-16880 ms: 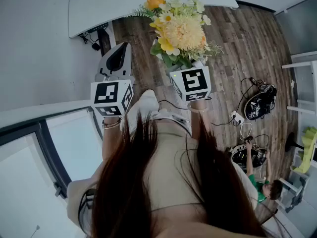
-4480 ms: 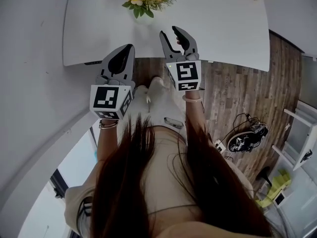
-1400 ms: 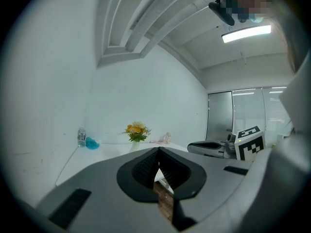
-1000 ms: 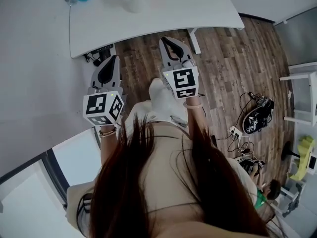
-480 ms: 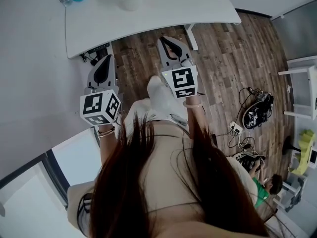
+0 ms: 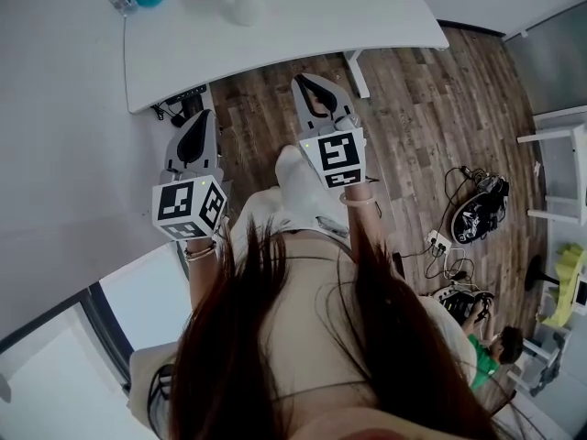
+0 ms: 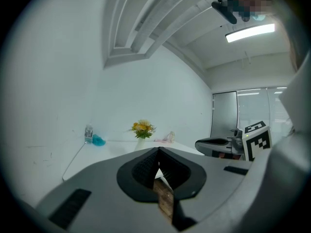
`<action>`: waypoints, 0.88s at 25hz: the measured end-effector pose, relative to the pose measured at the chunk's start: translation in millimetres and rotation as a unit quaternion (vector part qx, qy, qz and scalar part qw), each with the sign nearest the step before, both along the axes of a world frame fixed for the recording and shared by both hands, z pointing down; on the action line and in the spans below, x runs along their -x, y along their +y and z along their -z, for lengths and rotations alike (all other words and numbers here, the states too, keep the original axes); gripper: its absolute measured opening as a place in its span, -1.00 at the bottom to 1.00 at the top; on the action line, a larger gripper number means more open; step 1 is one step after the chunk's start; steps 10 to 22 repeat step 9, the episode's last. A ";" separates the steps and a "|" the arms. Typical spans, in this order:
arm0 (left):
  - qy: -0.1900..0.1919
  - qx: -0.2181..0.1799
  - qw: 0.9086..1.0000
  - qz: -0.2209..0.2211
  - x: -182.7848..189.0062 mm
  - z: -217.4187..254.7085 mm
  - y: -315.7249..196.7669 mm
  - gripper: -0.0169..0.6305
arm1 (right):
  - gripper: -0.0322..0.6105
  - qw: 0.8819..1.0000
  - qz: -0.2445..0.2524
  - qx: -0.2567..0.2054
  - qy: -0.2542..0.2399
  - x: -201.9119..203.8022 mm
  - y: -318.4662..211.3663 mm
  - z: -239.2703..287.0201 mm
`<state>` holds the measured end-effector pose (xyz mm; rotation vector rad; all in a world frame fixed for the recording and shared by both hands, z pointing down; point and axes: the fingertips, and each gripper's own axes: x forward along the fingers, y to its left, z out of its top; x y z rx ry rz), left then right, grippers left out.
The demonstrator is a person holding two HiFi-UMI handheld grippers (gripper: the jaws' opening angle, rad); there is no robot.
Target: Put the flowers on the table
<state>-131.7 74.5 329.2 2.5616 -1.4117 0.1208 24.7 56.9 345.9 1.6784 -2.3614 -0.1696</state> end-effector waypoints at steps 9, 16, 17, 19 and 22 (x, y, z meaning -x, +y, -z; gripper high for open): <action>-0.008 0.001 1.000 -0.008 -3.9 -5.6 -5.4 -0.94 | -0.80 1.000 -0.002 0.002 0.000 1.4 -10.0 -3.0; -0.008 0.001 1.000 -0.008 -3.9 -5.6 -5.4 -0.94 | -0.80 1.000 -0.002 0.002 0.000 1.4 -10.0 -3.0; -0.008 0.001 1.000 -0.008 -3.9 -5.6 -5.4 -0.94 | -0.80 1.000 -0.002 0.002 0.000 1.4 -10.0 -3.0; -0.008 0.001 1.000 -0.008 -3.9 -5.6 -5.4 -0.94 | -0.80 1.000 -0.002 0.002 0.000 1.4 -10.0 -3.0; -0.008 0.001 1.000 -0.008 -3.9 -5.6 -5.4 -0.94 | -0.80 1.000 -0.002 0.002 0.000 1.4 -10.0 -3.0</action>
